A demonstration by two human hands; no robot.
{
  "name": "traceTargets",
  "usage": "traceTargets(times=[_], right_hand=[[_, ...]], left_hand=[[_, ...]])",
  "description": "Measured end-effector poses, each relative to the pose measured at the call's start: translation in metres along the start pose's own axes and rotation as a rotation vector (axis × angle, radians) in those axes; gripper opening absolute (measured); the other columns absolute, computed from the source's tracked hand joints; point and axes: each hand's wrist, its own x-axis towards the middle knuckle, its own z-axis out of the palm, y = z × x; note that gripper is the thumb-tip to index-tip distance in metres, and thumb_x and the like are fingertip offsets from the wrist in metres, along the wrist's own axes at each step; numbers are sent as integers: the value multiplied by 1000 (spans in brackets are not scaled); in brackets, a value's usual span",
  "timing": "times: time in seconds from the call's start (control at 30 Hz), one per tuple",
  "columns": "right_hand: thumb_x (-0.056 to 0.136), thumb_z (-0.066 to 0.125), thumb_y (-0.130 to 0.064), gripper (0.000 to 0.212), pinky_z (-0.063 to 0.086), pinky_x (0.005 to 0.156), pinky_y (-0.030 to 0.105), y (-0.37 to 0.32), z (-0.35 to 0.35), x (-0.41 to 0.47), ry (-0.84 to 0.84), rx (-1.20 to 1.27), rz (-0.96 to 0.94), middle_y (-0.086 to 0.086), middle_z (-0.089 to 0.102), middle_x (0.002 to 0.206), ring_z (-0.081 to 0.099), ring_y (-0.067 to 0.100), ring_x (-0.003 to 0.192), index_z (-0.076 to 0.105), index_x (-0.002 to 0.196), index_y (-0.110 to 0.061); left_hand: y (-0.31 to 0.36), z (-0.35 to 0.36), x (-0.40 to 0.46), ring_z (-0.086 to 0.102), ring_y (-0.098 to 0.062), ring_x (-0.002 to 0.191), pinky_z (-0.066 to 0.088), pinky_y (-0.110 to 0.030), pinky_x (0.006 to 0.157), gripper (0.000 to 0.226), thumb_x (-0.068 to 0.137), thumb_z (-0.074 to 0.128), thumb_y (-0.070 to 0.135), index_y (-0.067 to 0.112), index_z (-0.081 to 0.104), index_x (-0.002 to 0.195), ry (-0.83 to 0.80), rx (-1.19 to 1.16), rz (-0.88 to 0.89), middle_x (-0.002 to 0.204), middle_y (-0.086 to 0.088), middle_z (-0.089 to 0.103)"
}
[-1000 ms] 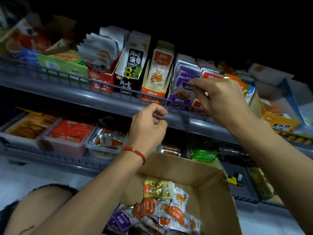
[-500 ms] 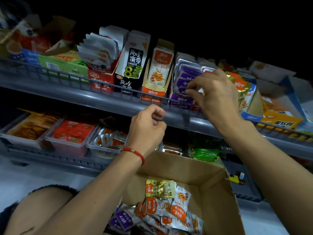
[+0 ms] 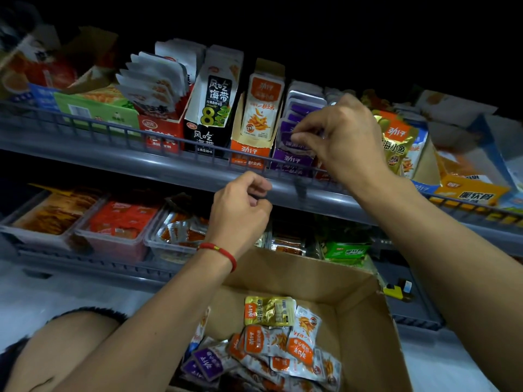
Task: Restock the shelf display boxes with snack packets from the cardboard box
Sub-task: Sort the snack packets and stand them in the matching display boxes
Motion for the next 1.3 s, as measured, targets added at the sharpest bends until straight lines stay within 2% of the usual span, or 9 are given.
traceTargets(times=[0.2,0.43,0.57,0.67,0.77,0.87,1.0,1.13,1.3], right_hand=[[88,75,-38,33,51,77,45,2,-4,-10,-12,-20,-73,3,71,103,58,26,99,72,113,-17],[91,73,-31,38,41,85,25,11,-14,-49,70,-26,-76,9,64,116,57,23,106,65,122,-11],[87,75,-42,63,42,100,35,15,-10,-45,-39,9,12,8,55,137,49,26,127,54,141,-16],[87,72,-51,74,38,111,43,17,-4,-25,-111,22,40,6,50,149,43,27,138,45,149,-21],[91,70,-48,61,44,108,40,24,-3,-3,-120,60,28,7,61,139,54,25,130,55,143,-19],[93,70,-43,41,51,93,32,27,-5,12,-93,116,47,4,71,120,64,17,109,68,125,-17],[94,70,-36,26,53,85,27,26,-4,20,-106,139,61,1,72,112,64,11,101,72,113,-18],[96,68,-35,30,50,87,25,30,-2,24,-112,100,33,2,69,119,63,13,109,69,119,-17],[97,56,-40,46,49,97,49,39,6,31,-155,-130,-110,9,58,133,55,29,121,56,138,-19]], left_hand=[[-1,-3,1,61,6,81,45,-2,71,22,88,63,6,22,68,102,6,43,10,98,12,67],[-5,-5,-4,63,-2,84,50,-13,77,22,88,63,5,22,68,101,-23,71,5,99,11,67],[-5,-2,-5,62,1,85,47,-5,73,24,87,61,3,23,68,101,1,79,27,97,12,68],[5,7,-2,59,0,96,50,-11,87,31,90,60,2,20,68,114,-5,183,215,110,10,65],[12,18,10,50,-10,125,39,-22,111,40,91,58,2,14,62,129,-37,355,429,132,1,59],[12,29,24,40,-23,140,35,-42,118,51,86,59,2,7,56,137,-60,543,551,145,-7,51],[14,41,30,39,-30,139,40,-46,112,64,78,62,2,4,51,141,-59,704,607,145,-14,46],[20,48,34,43,-32,131,46,-44,106,62,75,64,0,0,52,135,-11,696,598,138,-17,48],[26,49,42,49,-33,118,48,-44,99,55,67,66,-1,0,59,122,10,733,632,123,-18,55]])
